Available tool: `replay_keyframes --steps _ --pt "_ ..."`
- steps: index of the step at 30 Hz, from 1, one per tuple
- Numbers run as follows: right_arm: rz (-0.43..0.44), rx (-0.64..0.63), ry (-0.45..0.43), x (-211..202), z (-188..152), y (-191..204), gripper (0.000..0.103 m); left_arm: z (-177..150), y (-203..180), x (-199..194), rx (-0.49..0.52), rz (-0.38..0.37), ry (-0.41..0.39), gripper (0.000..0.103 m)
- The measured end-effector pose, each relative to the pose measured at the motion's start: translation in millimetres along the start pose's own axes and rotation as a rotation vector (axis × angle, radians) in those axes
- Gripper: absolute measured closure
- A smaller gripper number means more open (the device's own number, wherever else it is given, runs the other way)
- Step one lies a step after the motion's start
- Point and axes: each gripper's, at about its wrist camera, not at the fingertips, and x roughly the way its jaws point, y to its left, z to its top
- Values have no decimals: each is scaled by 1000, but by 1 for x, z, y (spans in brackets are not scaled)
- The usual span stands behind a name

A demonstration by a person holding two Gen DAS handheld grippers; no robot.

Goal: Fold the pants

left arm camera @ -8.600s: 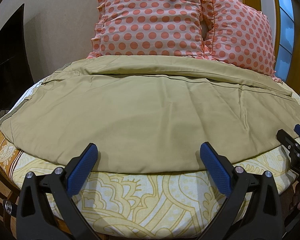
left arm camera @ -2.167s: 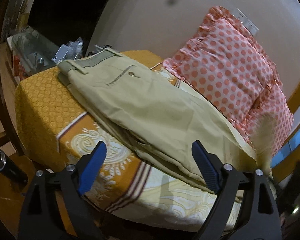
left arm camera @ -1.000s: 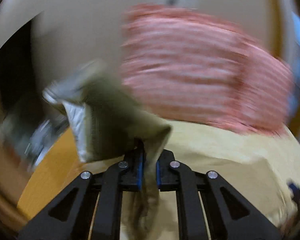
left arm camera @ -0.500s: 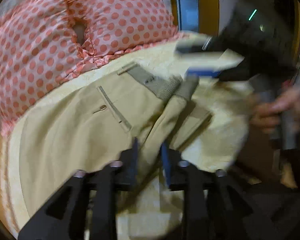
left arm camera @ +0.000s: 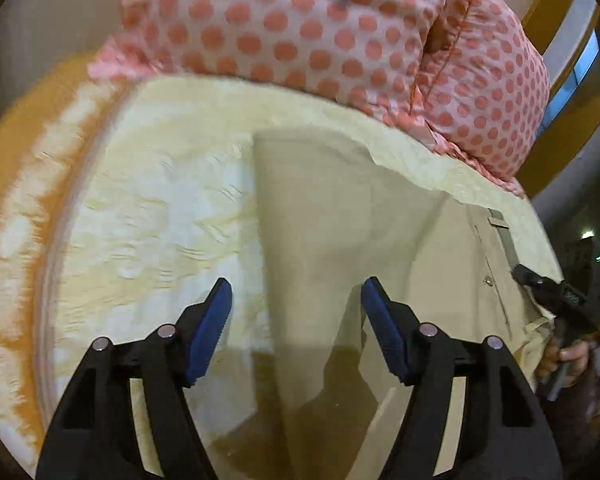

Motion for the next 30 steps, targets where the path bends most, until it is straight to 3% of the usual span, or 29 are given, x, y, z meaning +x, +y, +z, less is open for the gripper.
replay_keyframes --steps 3,5,7,8,9,13,15,17,19,21,23,24,26,27,30 --pt "33 12 28 4 5 -6 71 5 -15 13 68 -2 20 34" --pt "38 24 55 8 11 -8 72 6 -16 16 62 -38 31 40" --pt "54 14 70 12 15 -8 72 7 -15 18 53 -40 35 56" --pt "67 0 75 14 14 -7 81 7 -15 20 43 -48 37 76" --pt "116 1 79 15 13 -8 87 9 -15 21 29 -58 42 84" --pt "180 -23 29 4 26 -5 92 19 -31 16 88 -38 2 92" --pt "165 -43 -14 -1 41 -2 93 34 -39 15 107 -51 -36 93" --pt "142 -34 -53 -3 55 -5 93 53 -46 19 106 -64 -74 93" --pt "56 -33 -102 -1 72 -12 93 72 -55 35 130 -22 -109 92" --pt "-70 -33 -80 11 81 -20 89 81 -60 61 156 102 -93 83" --pt "-186 -22 -25 15 81 -26 70 82 -60 69 142 179 -79 72" --pt "-218 -24 -45 6 77 -24 65 77 -59 61 138 213 -105 70" --pt "-191 -88 -143 -22 67 -10 55 65 -60 42 159 237 -179 58" --pt "-143 -109 -163 -30 64 -4 54 55 -63 26 166 206 -222 53" --pt "9 -133 -105 -31 51 14 51 33 -70 18 176 23 -203 42"
